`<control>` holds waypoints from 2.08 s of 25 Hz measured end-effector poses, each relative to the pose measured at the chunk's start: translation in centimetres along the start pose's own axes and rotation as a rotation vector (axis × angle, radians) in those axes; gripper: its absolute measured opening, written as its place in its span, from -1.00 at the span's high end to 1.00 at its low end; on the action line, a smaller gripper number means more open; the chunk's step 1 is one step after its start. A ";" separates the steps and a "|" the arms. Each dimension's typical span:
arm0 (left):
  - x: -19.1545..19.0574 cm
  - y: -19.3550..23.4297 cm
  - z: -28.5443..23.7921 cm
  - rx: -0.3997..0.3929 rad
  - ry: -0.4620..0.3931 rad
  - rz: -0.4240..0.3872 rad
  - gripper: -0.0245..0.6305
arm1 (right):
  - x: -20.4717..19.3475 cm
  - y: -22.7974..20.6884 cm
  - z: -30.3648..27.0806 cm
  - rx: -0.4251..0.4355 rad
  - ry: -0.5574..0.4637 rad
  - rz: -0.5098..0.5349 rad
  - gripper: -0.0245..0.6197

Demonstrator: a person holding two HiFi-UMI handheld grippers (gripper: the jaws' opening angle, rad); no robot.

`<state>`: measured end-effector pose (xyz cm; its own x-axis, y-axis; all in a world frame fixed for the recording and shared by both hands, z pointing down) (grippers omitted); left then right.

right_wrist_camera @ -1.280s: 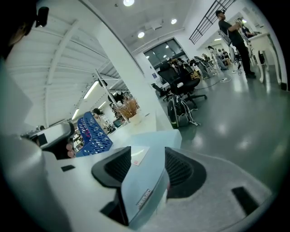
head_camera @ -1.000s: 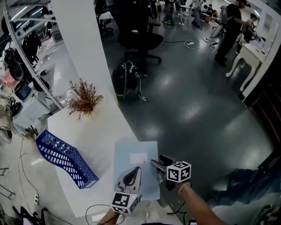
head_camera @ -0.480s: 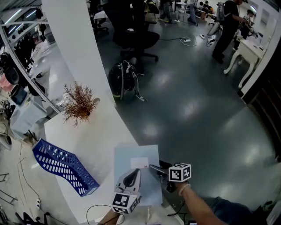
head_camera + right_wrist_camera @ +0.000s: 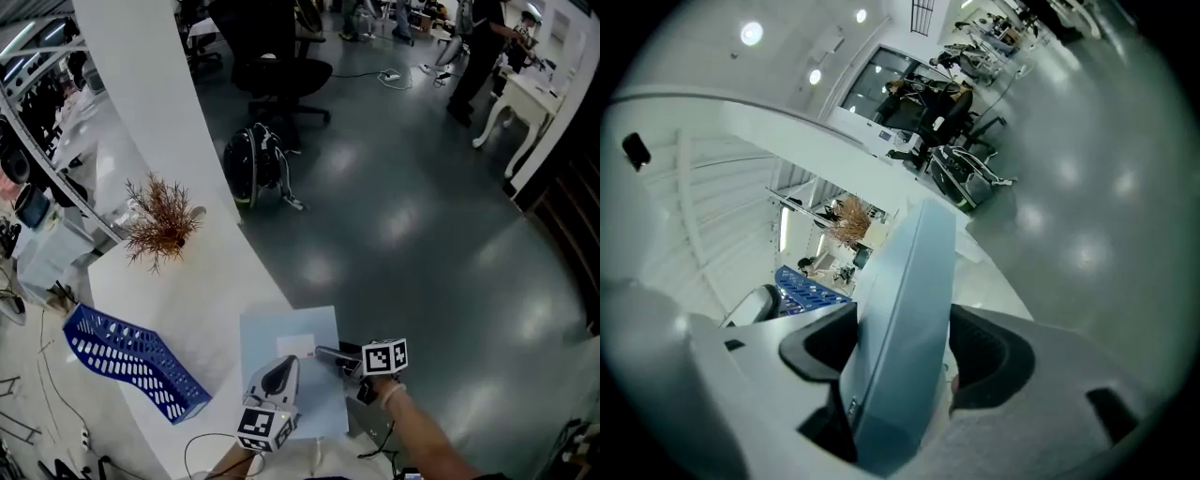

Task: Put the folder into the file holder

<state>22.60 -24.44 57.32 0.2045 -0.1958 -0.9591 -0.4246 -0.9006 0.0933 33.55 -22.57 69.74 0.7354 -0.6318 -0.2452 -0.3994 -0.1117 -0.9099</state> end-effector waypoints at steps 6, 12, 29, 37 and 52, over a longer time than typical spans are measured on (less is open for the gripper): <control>0.1 0.2 0.1 0.000 0.004 0.000 0.91 | -0.2 -0.1 0.5 0.008 0.002 -0.032 0.10; 0.5 0.3 0.8 0.009 0.000 -0.005 0.91 | -0.1 0.5 1.4 0.009 -0.025 -0.048 0.16; 1.3 -0.6 2.9 0.040 -0.020 -0.026 0.91 | 0.8 3.3 3.9 0.076 -0.125 -0.135 0.35; 1.8 -1.1 4.4 0.075 -0.025 -0.037 0.91 | 1.8 4.8 5.8 0.093 -0.219 -0.165 0.40; 2.8 -2.0 7.7 0.169 -0.054 -0.044 0.91 | 1.6 7.8 8.2 0.121 -0.305 -0.135 0.43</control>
<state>17.25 -20.22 52.41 0.1801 -0.1325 -0.9747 -0.5591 -0.8290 0.0094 36.11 -18.20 59.51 0.9142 -0.3570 -0.1917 -0.2328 -0.0755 -0.9696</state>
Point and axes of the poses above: the fingertips, and each gripper's own axes: z backward along the fingers, y to its left, x out of its top, the point moved 3 cm from there along z, backward along the fingers, and after that the axes turned 10 degrees about -z, right-handed, at the moved point
